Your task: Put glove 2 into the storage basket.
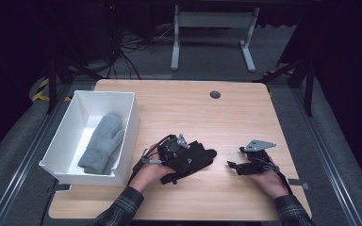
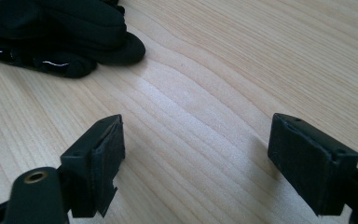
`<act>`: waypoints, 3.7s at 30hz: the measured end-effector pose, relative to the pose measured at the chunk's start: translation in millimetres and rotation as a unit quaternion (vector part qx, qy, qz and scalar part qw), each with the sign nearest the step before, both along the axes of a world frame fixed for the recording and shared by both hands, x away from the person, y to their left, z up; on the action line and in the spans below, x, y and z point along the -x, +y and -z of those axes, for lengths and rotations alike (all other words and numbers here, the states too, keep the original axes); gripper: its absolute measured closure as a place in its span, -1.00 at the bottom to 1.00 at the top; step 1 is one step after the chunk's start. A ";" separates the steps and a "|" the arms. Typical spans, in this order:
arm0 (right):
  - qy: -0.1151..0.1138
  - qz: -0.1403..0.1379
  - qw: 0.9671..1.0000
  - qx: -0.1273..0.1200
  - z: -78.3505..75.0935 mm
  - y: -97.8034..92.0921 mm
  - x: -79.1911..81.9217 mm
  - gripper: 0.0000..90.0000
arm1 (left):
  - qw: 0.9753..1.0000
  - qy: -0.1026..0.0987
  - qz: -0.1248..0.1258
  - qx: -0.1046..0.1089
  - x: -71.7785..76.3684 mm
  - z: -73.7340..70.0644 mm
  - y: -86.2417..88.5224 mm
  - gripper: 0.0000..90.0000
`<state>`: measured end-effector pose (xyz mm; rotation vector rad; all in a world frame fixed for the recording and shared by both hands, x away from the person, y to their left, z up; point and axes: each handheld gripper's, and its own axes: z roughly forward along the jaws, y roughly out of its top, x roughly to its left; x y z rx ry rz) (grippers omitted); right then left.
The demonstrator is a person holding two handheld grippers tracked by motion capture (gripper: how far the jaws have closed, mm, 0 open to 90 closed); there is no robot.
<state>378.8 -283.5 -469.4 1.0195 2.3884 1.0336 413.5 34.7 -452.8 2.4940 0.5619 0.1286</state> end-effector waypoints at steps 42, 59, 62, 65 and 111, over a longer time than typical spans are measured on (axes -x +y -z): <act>0.001 -0.001 1.000 0.000 -0.2 0.4 0.4 -0.56 | 0.993 0.030 -0.086 0.075 10.4 -124.4 28.8 0.49; 0.001 -0.001 1.000 0.000 -0.2 0.4 0.3 -0.57 | 0.979 -0.014 -0.187 0.086 -5.0 -191.6 124.4 0.49; 0.001 -0.001 1.000 0.000 -0.2 0.4 0.3 -0.57 | 0.971 -0.020 -0.223 0.086 -7.6 -191.5 149.4 0.49; 0.001 -0.001 1.000 0.000 -0.2 0.4 0.3 -0.56 | 0.962 -0.020 -0.257 0.086 -9.7 -187.4 175.4 0.49; 0.000 0.001 1.000 0.000 -0.1 0.6 0.3 -0.56 | 0.927 -0.012 -0.371 0.059 -21.9 -106.7 233.7 -0.54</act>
